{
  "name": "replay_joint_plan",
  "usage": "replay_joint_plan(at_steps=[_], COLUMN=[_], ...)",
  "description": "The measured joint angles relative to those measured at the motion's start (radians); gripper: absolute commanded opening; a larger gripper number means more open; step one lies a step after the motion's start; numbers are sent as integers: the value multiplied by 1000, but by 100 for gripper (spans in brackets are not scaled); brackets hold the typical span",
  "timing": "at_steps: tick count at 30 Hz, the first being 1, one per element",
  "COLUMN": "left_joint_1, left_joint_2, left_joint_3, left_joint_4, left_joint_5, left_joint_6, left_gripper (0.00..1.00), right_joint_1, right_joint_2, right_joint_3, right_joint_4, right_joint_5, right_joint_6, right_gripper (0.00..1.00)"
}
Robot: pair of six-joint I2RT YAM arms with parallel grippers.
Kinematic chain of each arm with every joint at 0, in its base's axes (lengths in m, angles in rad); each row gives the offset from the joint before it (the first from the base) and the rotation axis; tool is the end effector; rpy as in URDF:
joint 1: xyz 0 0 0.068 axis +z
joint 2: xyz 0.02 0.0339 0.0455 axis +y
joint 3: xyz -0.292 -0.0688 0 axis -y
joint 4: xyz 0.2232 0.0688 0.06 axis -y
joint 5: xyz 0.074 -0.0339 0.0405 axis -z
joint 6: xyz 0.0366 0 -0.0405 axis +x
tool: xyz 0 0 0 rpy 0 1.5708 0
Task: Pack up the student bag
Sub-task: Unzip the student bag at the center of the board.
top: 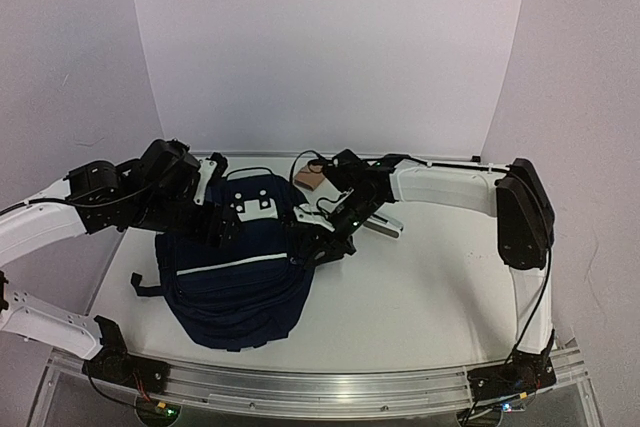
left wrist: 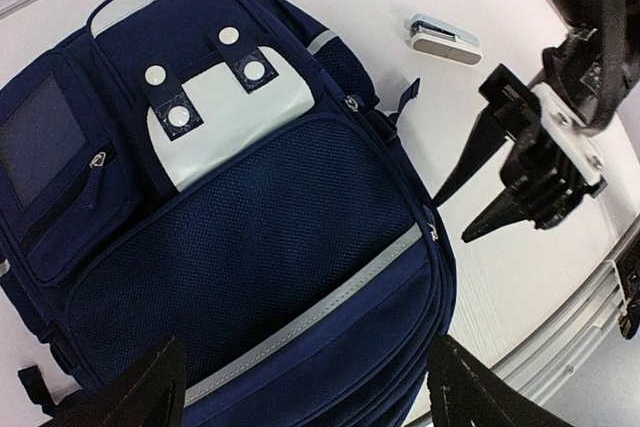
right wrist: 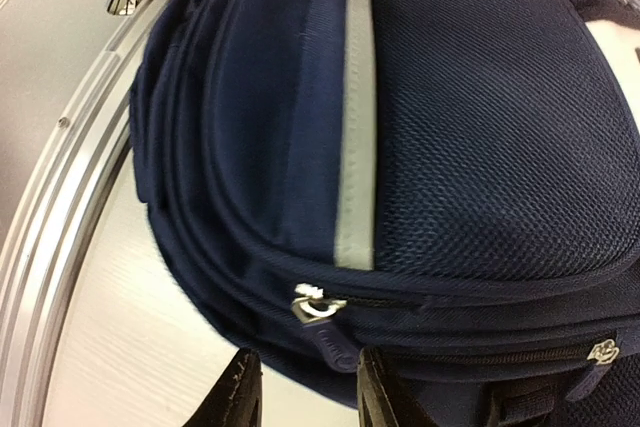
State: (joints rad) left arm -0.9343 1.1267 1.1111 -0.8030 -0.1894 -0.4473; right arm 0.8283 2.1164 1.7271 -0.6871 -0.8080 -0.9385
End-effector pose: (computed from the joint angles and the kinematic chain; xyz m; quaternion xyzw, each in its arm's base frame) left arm 0.1207 -0.1517 0.3534 0.1895 0.9070 -0.1652 0.3379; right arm 0.2834 0.3479 0.2465 -0.7501 0.4914 0.3682 0.2456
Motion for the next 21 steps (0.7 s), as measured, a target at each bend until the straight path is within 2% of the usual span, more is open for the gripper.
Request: replay_joint_plan(at_steps=[8,16,18,21], left_joint_1=[19,134,172,229], left_joint_2=[9,121,146,187], left_joint_3=[-14,19,37,73], left_joint_4=[2,-1,0,1], left_joint_5=[-23,30,53,96], left_joint_6=[-2,-11,-14,-11], left_gripper=[84,83,83,81], right_joint_1=[34,37,37,38], right_joint_2=[-22,-22,-22,-22], right_joint_3=[-22,-78,-87,-105], right_joint_4=[-9,102,127,176], right_joint_5=[63,109,127,157], right_joint_6=[7,112,137,168], right_gripper=[45,45,41,19])
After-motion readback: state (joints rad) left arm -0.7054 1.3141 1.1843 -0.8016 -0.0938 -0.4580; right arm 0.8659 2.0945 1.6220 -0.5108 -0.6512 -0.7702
